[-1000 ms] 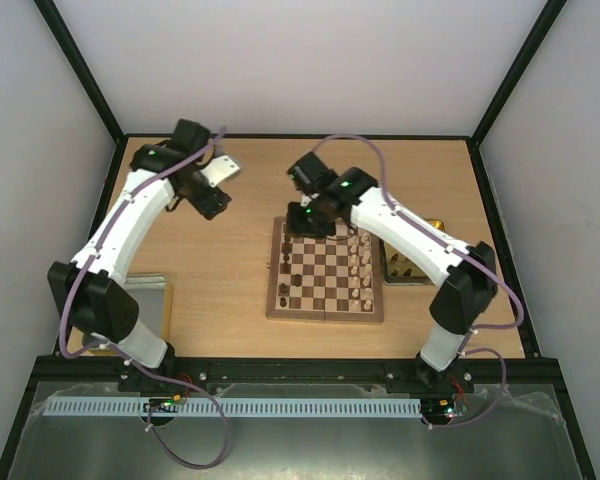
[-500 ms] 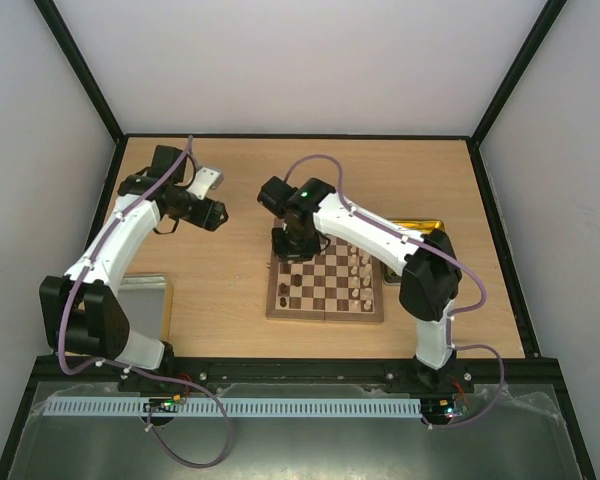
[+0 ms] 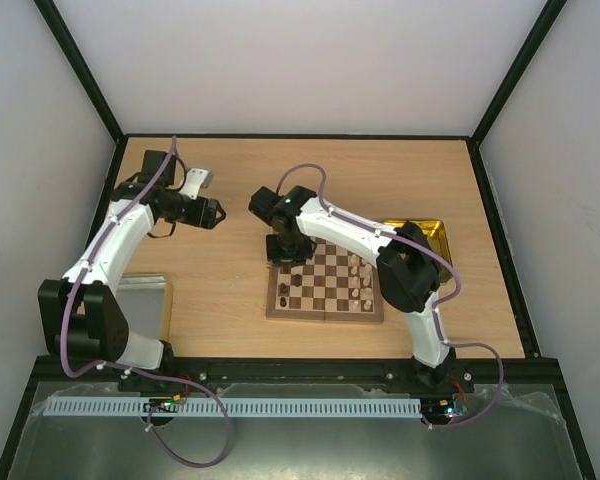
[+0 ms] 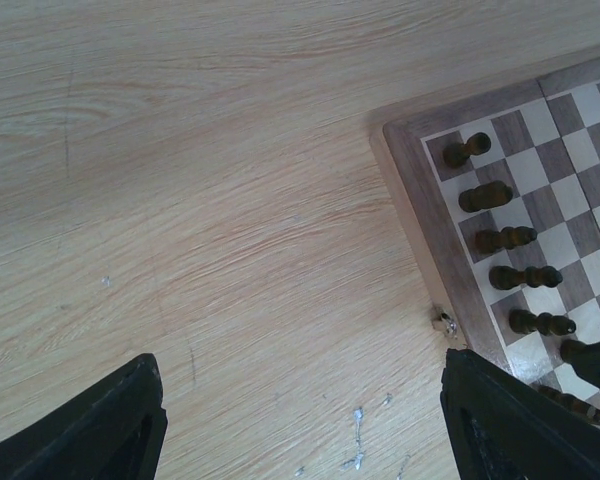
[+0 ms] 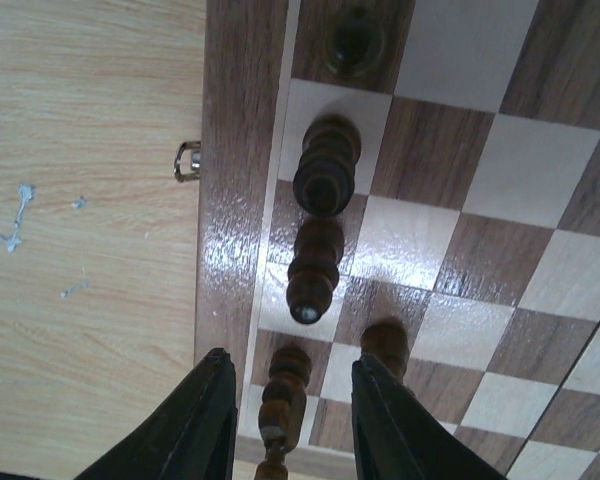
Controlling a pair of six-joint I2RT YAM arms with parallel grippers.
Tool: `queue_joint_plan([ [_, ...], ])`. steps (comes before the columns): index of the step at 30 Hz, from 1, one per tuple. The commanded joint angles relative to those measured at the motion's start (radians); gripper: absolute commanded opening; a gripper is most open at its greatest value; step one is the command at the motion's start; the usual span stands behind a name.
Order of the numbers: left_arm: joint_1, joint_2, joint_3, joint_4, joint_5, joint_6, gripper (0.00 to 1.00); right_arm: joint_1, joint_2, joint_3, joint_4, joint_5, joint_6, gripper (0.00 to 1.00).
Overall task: Set up the chess pieces on the board
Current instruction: Move the chess piece to the chessboard.
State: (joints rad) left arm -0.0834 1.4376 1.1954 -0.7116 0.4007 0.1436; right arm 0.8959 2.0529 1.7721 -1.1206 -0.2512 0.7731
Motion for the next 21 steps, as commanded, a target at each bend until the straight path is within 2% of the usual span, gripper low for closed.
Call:
queue_joint_plan([
  [1, 0.007, 0.006, -0.002, 0.013, 0.035, -0.018, 0.75, -0.011, 0.014, 0.021, 0.015, 0.072, 0.006, 0.31],
  [8, 0.015, 0.011, -0.005, 0.010, 0.038, -0.018, 0.76, -0.045, 0.004, -0.033, 0.065, 0.069, 0.010, 0.27],
  [21, 0.028, -0.003, -0.022, 0.008, 0.040, -0.011, 0.76, -0.046, 0.043, -0.033, 0.089, 0.032, -0.004, 0.24],
])
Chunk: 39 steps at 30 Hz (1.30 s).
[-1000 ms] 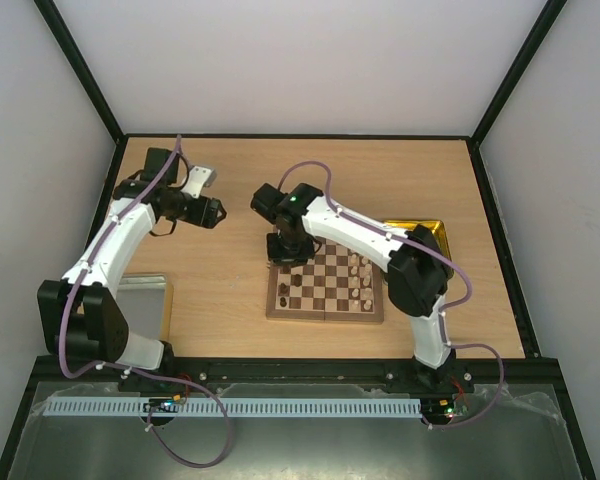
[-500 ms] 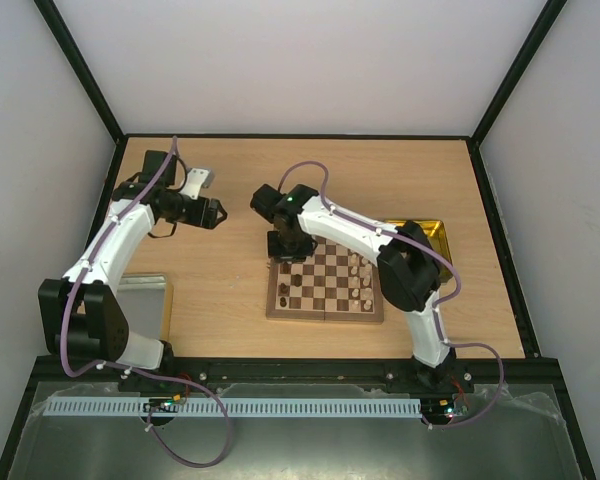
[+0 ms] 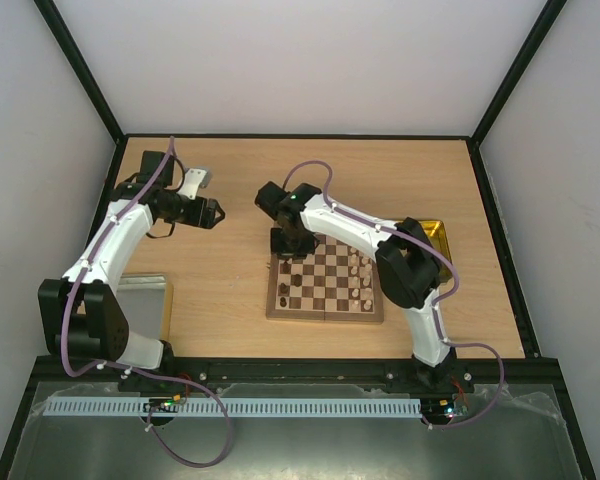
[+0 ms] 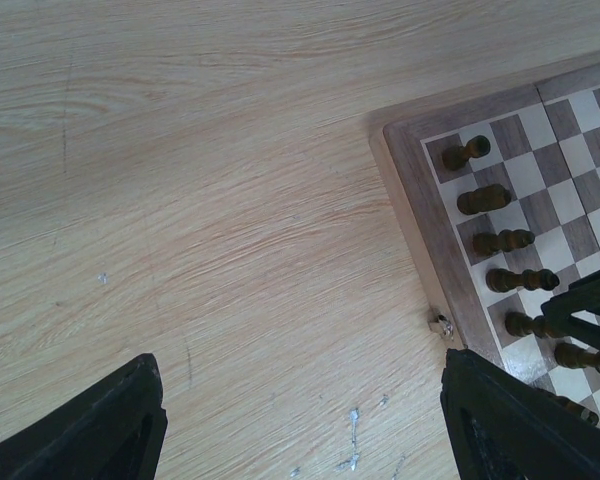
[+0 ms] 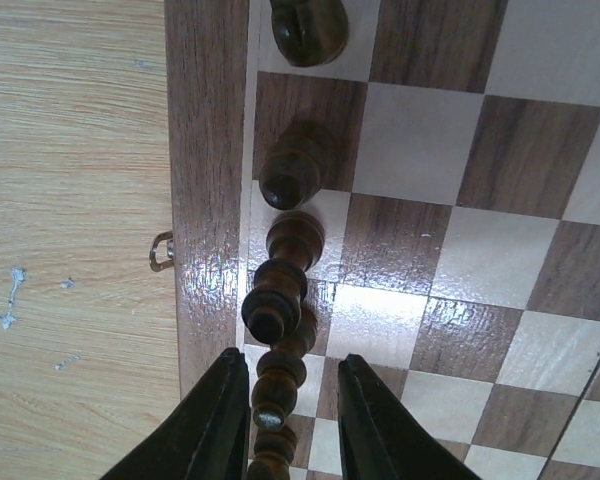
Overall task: Set up the chess pieces on the board
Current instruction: Move the chess piece to the chessboard.
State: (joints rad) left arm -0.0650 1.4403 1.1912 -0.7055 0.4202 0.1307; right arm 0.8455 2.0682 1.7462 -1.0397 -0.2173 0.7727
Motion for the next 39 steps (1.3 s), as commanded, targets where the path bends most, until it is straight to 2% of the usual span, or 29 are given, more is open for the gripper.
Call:
queue_joint_plan([
  [1, 0.011, -0.006, -0.019, 0.003, 0.020, 0.002, 0.76, 0.003, 0.029, -0.007, 0.009, -0.006, -0.006, 0.24],
  [12, 0.019, -0.010, -0.022, 0.003, 0.025, 0.004, 0.76, 0.004, 0.039, -0.014, 0.009, -0.029, -0.020, 0.23],
  [32, 0.022, -0.011, -0.028, 0.007, 0.025, 0.007, 0.76, 0.016, 0.053, -0.020, 0.001, -0.053, -0.036, 0.10],
  [39, 0.025, -0.012, -0.034, 0.012, 0.026, 0.006, 0.76, 0.021, 0.046, -0.014, -0.019, -0.046, -0.040, 0.10],
])
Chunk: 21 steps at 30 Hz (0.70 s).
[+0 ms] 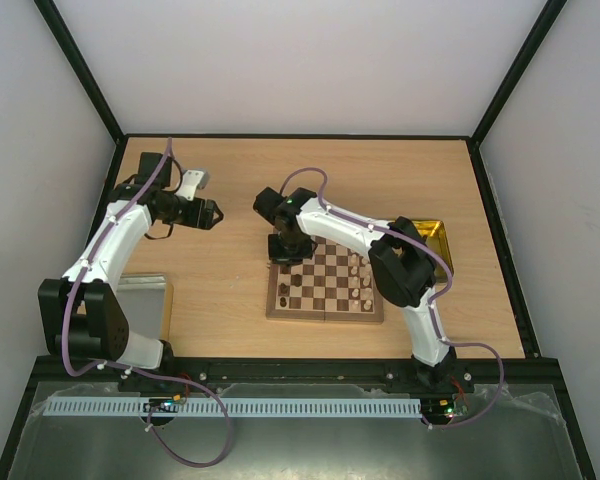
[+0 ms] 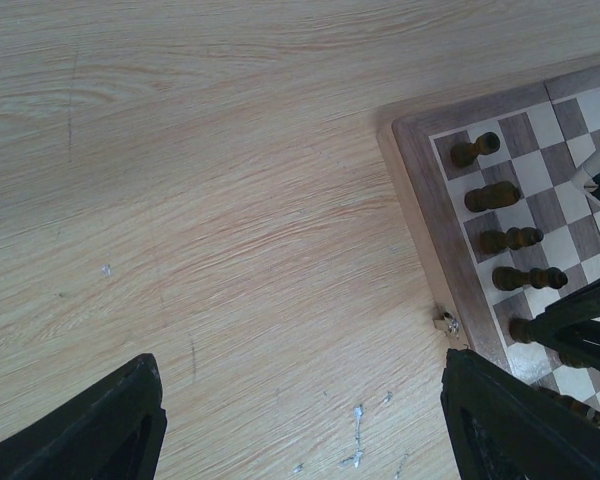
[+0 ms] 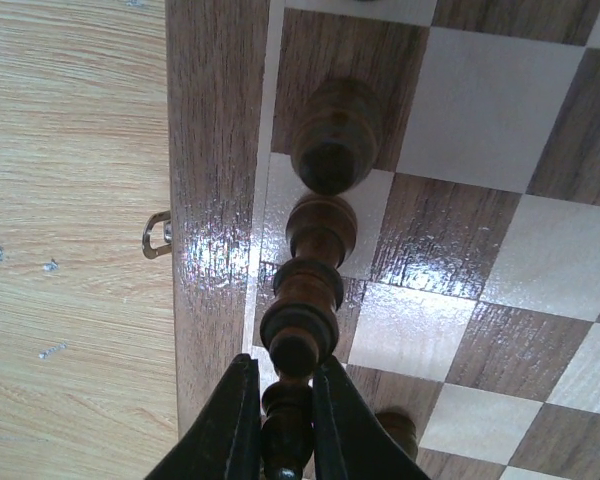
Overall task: Set up the chess pieces on the board
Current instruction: Move the chess piece to the chessboard.
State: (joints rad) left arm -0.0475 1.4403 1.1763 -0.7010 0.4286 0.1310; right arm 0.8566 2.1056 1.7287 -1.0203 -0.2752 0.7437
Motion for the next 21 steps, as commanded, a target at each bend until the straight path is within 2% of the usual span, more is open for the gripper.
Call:
queue_joint_plan([
  [1, 0.008, -0.012, -0.018, 0.008, 0.018, 0.007, 0.76, 0.010, 0.006, 0.002, -0.041, 0.014, -0.012, 0.09],
  [21, 0.017, -0.024, -0.035, 0.021, 0.027, 0.007, 0.76, 0.040, -0.007, 0.027, -0.120, 0.000, -0.040, 0.10],
])
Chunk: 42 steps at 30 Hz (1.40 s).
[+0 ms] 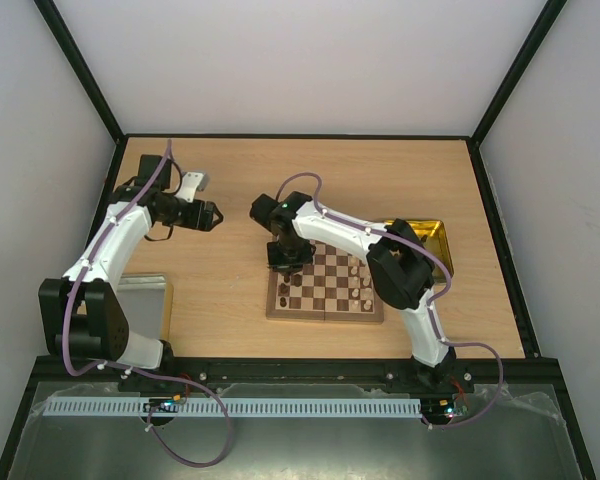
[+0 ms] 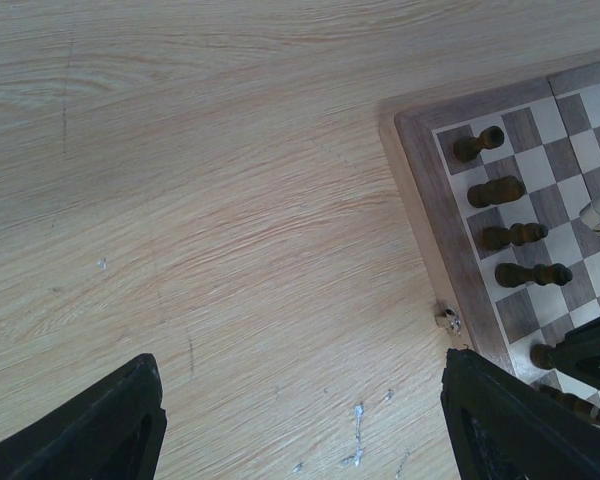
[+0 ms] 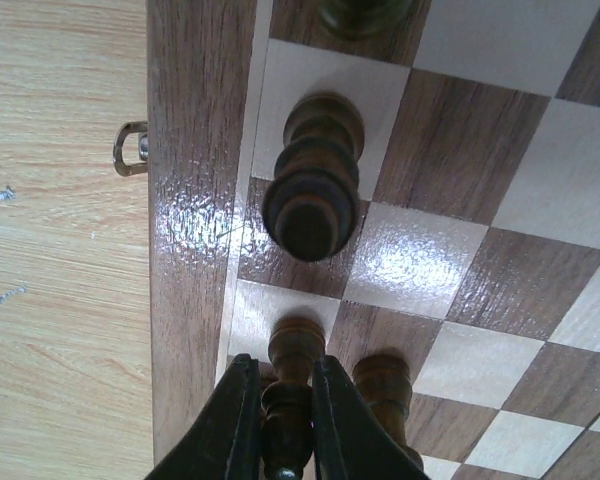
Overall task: Set up the chess pieces on the board
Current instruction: Move the chess piece to the chessboard.
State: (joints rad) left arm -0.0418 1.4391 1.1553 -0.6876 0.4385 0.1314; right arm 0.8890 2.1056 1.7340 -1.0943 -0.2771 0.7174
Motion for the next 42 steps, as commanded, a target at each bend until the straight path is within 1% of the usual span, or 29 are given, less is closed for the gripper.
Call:
queue_joint_plan([
  [1, 0.011, -0.023, -0.015, 0.008, 0.017, 0.007, 0.76, 0.009, -0.006, 0.023, -0.046, -0.001, -0.015, 0.10],
  [30, 0.012, -0.022, -0.021, 0.010, 0.020, 0.013, 0.76, 0.022, 0.025, 0.055, -0.057, -0.019, -0.033, 0.11],
  [36, 0.013, -0.017, -0.019, 0.010, 0.024, 0.013, 0.76, 0.022, 0.026, 0.057, -0.055, -0.017, -0.032, 0.22],
  [42, 0.013, -0.016, -0.020, 0.010, 0.026, 0.015, 0.76, 0.023, 0.027, 0.073, -0.059, -0.007, -0.029, 0.24],
])
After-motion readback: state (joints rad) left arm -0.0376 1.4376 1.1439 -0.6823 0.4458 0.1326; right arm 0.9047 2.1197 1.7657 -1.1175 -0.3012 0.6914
